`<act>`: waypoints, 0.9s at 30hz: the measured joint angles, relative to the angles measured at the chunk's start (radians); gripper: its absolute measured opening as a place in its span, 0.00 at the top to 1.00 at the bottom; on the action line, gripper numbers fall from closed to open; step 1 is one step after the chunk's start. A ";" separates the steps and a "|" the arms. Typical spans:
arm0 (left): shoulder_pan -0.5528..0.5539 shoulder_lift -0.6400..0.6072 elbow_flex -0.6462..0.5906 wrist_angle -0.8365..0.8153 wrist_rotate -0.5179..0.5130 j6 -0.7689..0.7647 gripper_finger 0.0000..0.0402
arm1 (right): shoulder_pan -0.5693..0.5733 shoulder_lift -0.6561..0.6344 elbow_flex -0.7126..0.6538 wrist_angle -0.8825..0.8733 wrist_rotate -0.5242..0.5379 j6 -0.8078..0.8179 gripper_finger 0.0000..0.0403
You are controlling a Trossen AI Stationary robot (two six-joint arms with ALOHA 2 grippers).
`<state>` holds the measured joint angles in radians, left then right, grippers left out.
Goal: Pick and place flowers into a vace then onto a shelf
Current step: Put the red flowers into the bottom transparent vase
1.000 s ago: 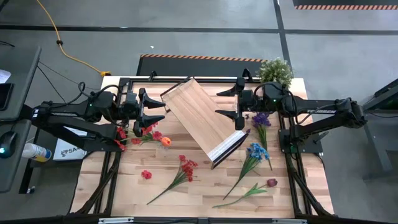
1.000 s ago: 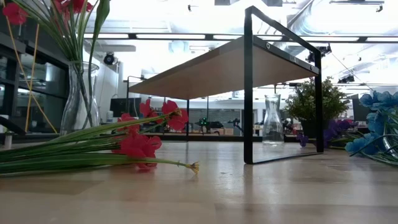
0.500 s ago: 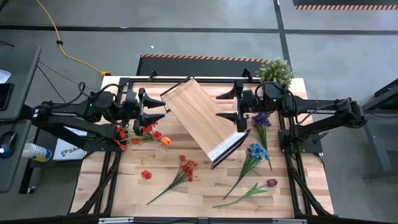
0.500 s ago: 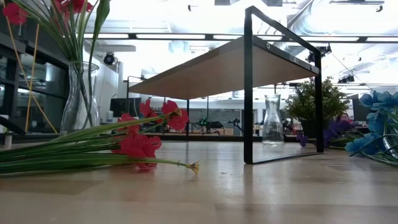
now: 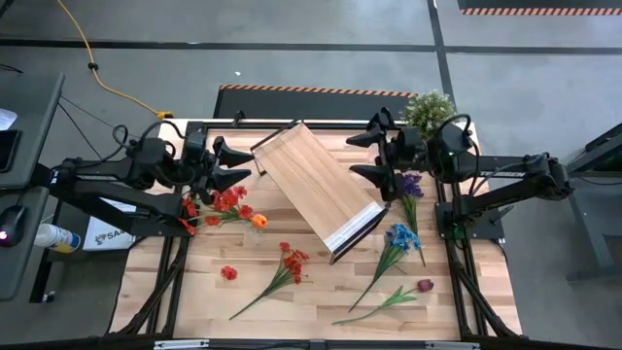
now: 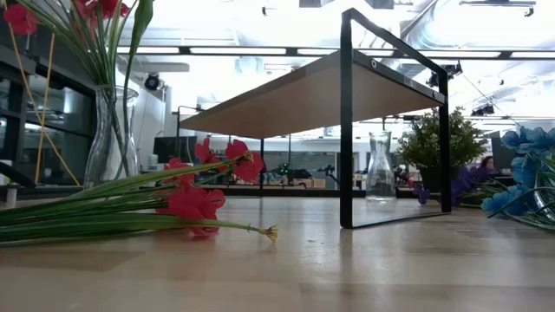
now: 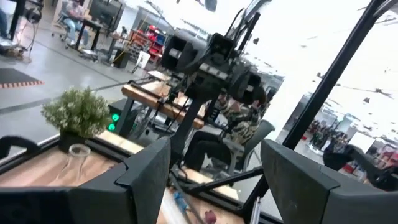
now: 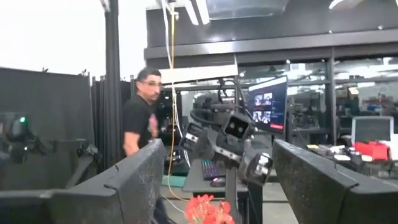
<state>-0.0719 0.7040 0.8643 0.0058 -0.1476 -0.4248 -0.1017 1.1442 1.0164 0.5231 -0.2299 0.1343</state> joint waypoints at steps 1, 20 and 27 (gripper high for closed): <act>0.000 0.000 0.013 -0.014 0.000 0.005 0.30 | 0.000 0.000 0.000 -0.001 0.006 0.007 0.29; 0.000 0.001 0.216 -0.415 -0.007 -0.014 0.30 | 0.066 0.000 0.000 0.053 -0.005 0.002 0.29; 0.000 0.017 0.217 -0.514 -0.035 -0.060 0.30 | 0.105 0.000 0.000 0.128 -0.005 -0.117 0.29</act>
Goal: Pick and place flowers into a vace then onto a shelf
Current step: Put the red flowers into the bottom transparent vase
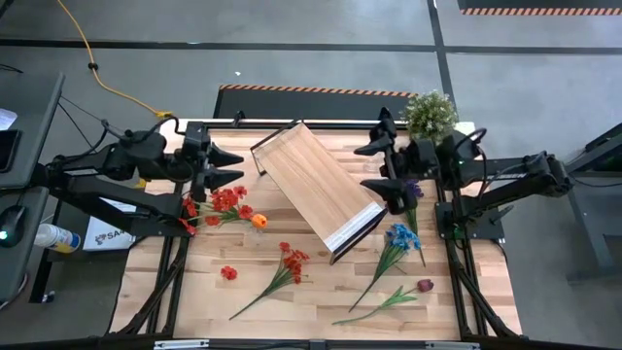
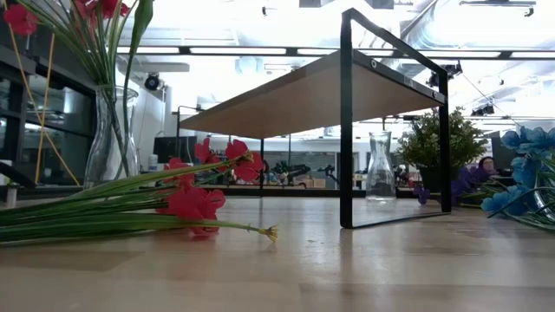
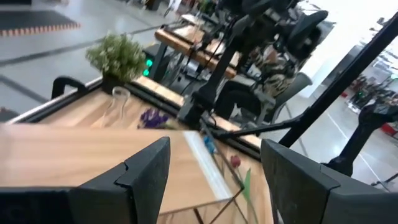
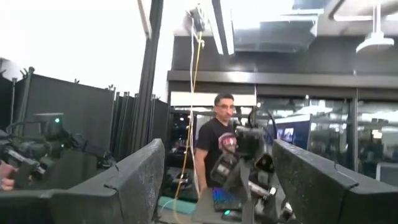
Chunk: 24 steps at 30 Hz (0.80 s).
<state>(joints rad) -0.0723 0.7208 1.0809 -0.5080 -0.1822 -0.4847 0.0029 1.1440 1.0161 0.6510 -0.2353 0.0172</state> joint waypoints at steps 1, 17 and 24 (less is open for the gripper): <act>0.000 0.003 0.000 -0.009 0.001 -0.011 0.30 | 0.004 0.000 0.000 0.010 0.000 -0.014 0.29; 0.000 0.034 0.000 -0.099 0.004 -0.070 0.30 | 0.012 0.000 0.000 0.125 0.000 -0.089 0.29; 0.000 0.034 0.000 -0.101 -0.021 -0.069 0.30 | 0.010 0.000 0.000 0.133 0.001 -0.098 0.29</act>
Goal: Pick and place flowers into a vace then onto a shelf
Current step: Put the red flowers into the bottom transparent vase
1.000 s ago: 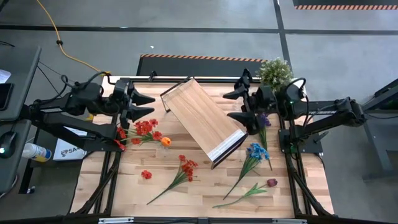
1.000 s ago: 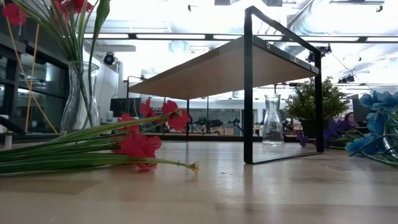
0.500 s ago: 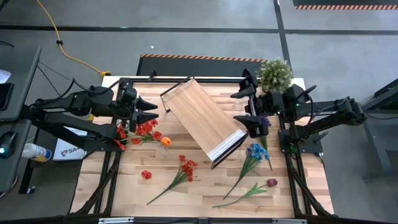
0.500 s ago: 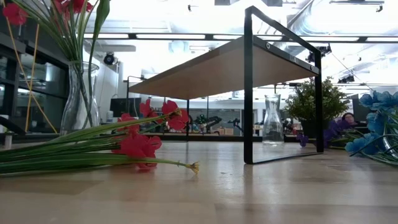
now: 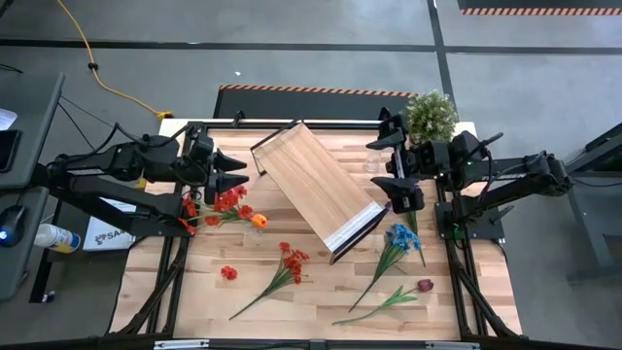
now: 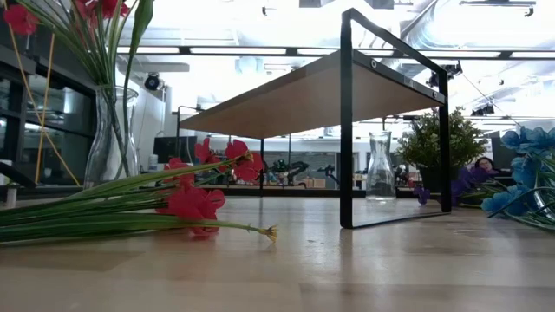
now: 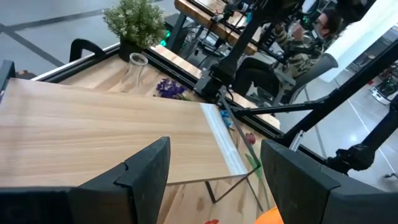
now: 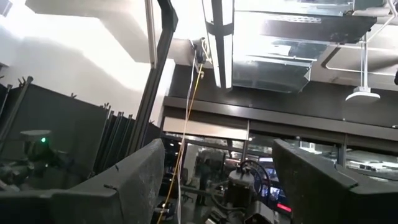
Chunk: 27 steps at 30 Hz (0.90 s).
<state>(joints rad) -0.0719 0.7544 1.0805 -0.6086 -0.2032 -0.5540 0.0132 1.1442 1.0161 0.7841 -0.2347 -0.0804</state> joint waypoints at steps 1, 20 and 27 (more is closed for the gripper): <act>0.000 0.000 0.000 0.000 -0.002 0.000 0.30 | 0.000 0.000 0.000 0.000 0.000 -0.007 0.29; 0.000 0.008 0.320 -0.172 -0.055 0.043 0.30 | 0.001 0.000 0.000 -0.073 0.000 -0.009 0.29; 0.000 0.015 0.366 -0.213 -0.055 0.059 0.30 | 0.001 0.000 0.000 -0.072 -0.008 0.051 0.29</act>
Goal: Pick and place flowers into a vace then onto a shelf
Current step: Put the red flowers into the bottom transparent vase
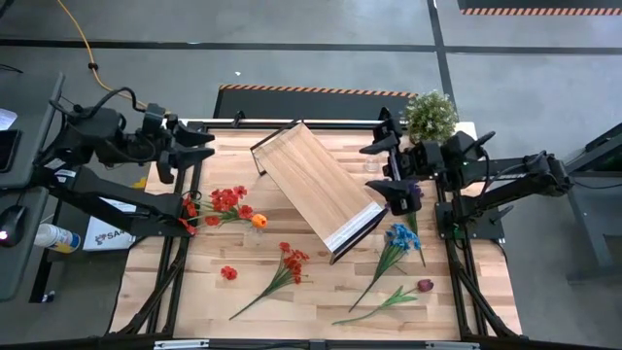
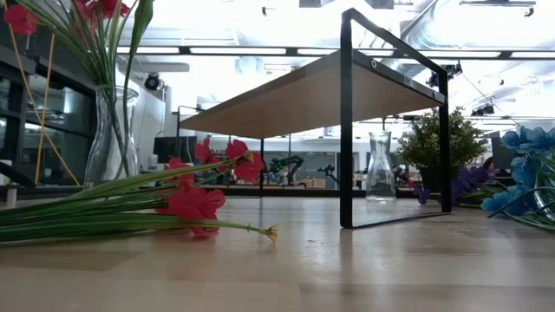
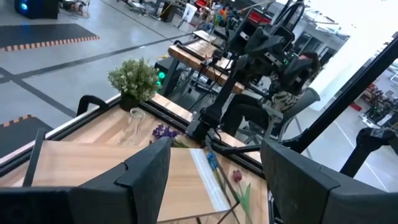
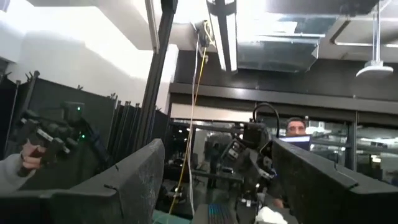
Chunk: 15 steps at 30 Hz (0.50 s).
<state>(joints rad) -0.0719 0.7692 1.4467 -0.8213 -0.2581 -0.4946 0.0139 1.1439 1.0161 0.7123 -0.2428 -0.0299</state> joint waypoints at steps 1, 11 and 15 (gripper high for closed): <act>0.000 0.000 0.000 -0.003 0.000 0.000 0.30 | 0.000 0.000 0.000 0.008 0.000 -0.001 0.29; 0.000 0.008 0.000 -0.047 0.000 -0.008 0.30 | -0.007 0.000 0.000 0.048 0.035 -0.058 0.29; 0.000 0.014 0.000 -0.052 0.000 -0.008 0.30 | -0.008 0.000 0.000 0.072 0.062 -0.108 0.29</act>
<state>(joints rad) -0.0719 0.7837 1.4467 -0.8737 -0.2577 -0.5022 0.0063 1.1439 1.0161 0.7843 -0.1812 -0.1381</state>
